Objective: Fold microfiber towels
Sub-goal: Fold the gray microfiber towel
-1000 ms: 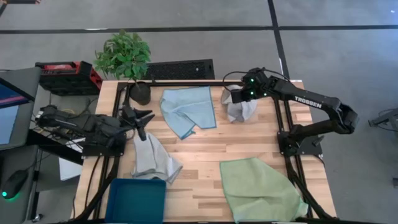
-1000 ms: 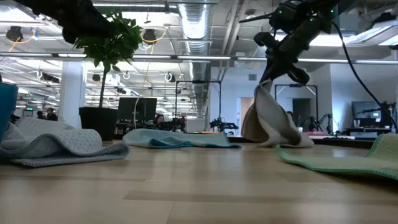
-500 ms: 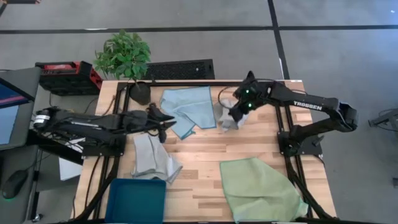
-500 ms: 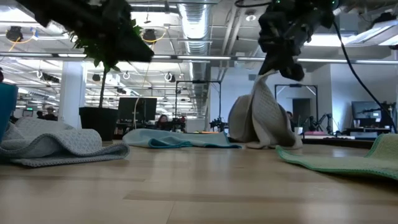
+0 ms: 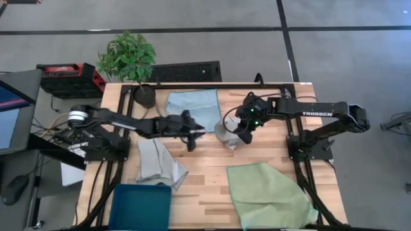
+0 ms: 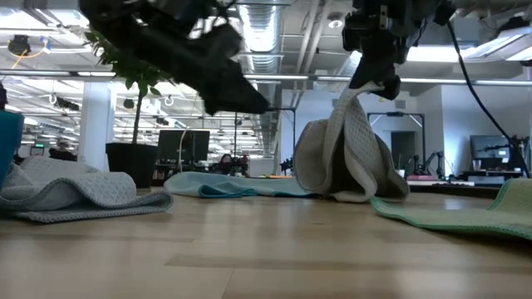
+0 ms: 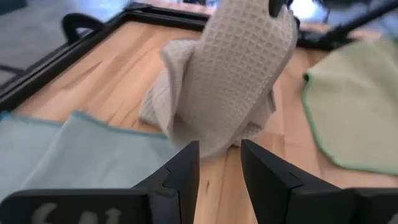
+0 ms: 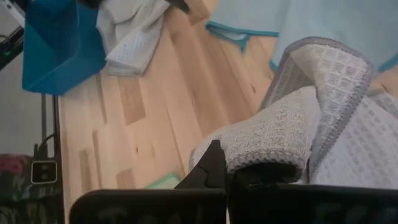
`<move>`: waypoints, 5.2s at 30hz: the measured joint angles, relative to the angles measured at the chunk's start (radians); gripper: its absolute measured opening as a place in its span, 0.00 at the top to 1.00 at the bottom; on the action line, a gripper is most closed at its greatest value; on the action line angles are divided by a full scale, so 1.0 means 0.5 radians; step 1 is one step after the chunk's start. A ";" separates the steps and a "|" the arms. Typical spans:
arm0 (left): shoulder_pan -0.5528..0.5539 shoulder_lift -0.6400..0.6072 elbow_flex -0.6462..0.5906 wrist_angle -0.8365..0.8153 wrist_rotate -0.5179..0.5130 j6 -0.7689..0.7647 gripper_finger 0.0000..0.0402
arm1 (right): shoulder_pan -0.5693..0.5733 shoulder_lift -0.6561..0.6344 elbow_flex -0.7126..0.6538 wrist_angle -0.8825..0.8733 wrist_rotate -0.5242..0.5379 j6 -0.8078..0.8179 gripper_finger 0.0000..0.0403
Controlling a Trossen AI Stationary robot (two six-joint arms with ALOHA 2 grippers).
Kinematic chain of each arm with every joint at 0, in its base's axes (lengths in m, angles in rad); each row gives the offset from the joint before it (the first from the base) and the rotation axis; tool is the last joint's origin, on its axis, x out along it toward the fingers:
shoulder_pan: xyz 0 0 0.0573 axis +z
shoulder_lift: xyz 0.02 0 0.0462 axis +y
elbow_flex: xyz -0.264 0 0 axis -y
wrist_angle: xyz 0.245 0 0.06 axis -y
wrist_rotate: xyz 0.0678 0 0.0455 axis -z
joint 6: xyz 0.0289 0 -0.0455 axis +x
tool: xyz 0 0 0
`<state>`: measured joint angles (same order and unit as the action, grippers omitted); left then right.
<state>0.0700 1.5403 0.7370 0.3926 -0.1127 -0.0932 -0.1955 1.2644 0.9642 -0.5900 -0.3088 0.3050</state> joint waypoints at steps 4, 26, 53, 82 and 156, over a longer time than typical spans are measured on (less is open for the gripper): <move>0.011 0.248 0.277 -0.036 0.001 0.090 0.73 | 0.015 0.000 0.000 -0.002 0.000 -0.003 0.99; 0.214 0.543 0.709 -0.336 0.180 0.059 0.73 | 0.024 0.000 0.000 -0.001 0.046 0.000 0.98; 0.337 0.675 0.708 -0.259 0.490 0.229 0.99 | 0.024 -0.011 0.000 -0.055 0.042 0.097 0.98; 0.510 -0.428 0.708 -1.236 0.122 -0.293 1.00 | 0.130 -0.583 -0.001 -0.555 0.785 0.931 0.98; -0.135 -0.554 0.708 -2.400 -0.216 -0.947 1.00 | 0.820 0.212 0.346 -0.868 0.926 1.170 0.98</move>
<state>0.0025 1.2633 1.0912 -0.8075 -0.2210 -0.5669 0.2147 1.3702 1.1370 -1.0241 0.1543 0.8900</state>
